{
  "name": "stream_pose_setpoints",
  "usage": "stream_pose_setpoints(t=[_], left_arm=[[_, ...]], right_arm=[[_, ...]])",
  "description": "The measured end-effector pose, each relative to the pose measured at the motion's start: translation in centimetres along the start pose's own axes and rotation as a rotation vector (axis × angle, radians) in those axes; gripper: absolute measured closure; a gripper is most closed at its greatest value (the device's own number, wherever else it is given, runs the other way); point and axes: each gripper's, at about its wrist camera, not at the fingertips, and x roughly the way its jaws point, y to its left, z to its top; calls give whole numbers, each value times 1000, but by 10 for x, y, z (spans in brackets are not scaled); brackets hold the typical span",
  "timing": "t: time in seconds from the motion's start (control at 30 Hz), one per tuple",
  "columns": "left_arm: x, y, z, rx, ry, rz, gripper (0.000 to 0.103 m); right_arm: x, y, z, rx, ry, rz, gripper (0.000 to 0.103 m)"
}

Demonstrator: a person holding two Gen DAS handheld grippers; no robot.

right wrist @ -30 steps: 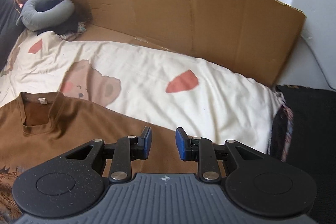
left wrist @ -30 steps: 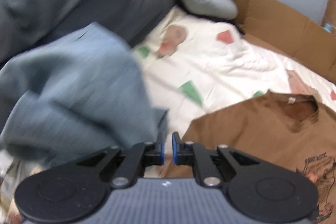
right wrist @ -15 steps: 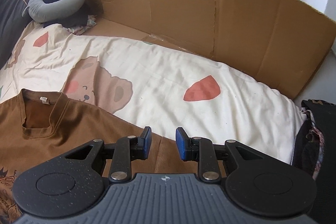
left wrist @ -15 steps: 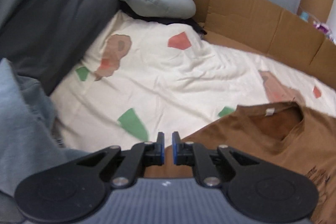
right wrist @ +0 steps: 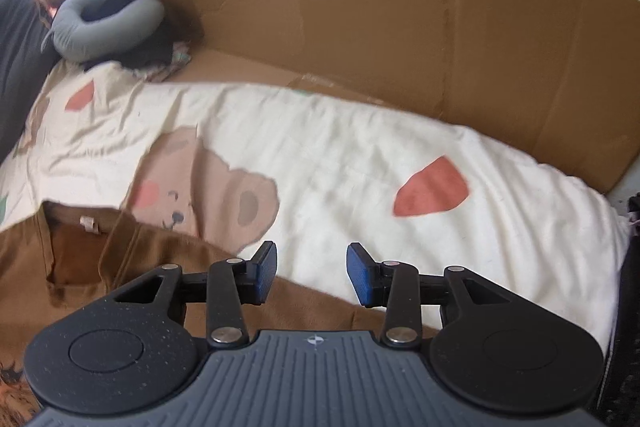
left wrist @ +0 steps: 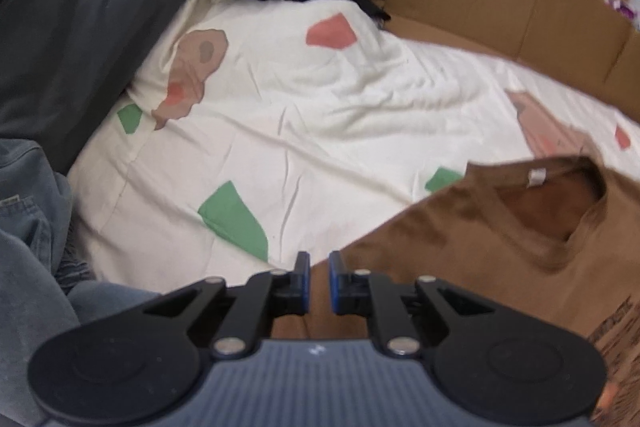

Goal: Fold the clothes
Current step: 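Position both open tools over the T-shirt edge beside the collar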

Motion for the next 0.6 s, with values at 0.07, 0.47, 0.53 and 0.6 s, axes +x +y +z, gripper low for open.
stream_pose_setpoints(t=[0.07, 0.47, 0.53, 0.6], left_arm=[[5, -1, -4, -2, 7, 4, 93], [22, -11, -17, -16, 13, -1, 91], [21, -12, -20, -20, 2, -5, 89], [21, -16, -25, -12, -2, -8, 87]], right_arm=[[5, 2, -3, -18, 13, 4, 58], [25, 8, -3, -51, 14, 19, 57], [29, 12, -5, -54, 26, 28, 58], [32, 15, -9, -63, 36, 36, 58]])
